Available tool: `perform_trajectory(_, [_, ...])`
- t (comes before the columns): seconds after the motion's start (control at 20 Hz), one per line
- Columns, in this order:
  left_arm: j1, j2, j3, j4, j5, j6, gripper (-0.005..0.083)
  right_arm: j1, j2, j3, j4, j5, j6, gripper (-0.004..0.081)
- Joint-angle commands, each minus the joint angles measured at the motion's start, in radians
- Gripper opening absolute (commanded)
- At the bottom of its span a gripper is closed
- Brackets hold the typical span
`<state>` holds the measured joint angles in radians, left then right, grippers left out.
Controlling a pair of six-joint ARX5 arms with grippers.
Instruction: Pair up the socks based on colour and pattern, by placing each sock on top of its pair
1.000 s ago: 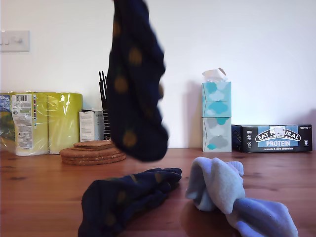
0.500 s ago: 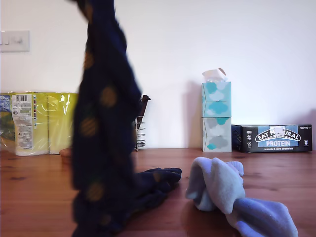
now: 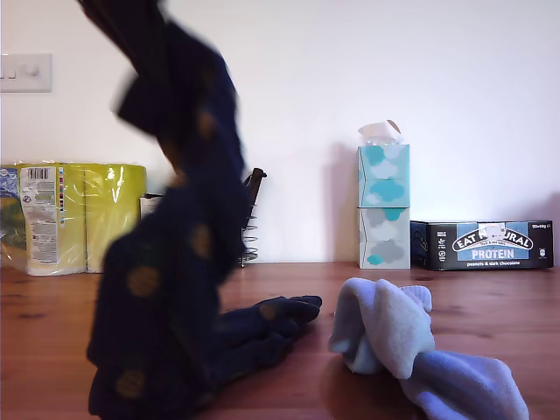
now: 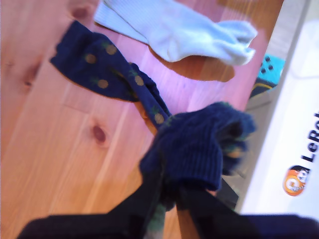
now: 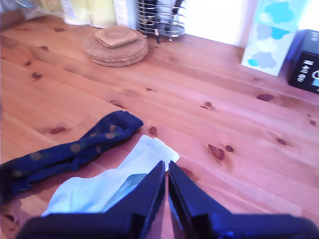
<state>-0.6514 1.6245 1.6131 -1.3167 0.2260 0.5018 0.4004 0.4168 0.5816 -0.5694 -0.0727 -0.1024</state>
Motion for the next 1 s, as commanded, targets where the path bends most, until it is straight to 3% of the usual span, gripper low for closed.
perform_trajectory(0.0, [0.010,0.052,-0.007,0.055,0.000,0.021,-0.0022,-0.002,0.002,-0.005,0.007,-0.007,0.000,-0.0013])
perform_trajectory(0.5, [0.027,0.370,-0.007,0.435,-0.056,0.252,0.0003,-0.001,0.002,-0.005,0.007,-0.034,-0.002,-0.0013])
perform_trajectory(0.55, [0.027,0.386,-0.007,0.468,-0.064,0.262,0.0073,-0.001,0.002,-0.005,0.007,-0.039,-0.003,-0.0013])
perform_trajectory(0.7, [0.027,0.398,-0.006,0.573,-0.105,0.266,0.0443,-0.001,0.002,-0.005,0.006,-0.074,-0.003,-0.0013])
perform_trajectory(0.75, [0.027,0.397,-0.006,0.613,-0.144,0.264,0.0488,-0.001,0.003,-0.005,0.007,-0.080,-0.003,-0.0013])
perform_trajectory(0.95, [0.027,0.383,0.008,0.647,-0.282,0.208,0.0487,-0.002,0.004,-0.005,0.008,-0.079,-0.003,-0.0013])
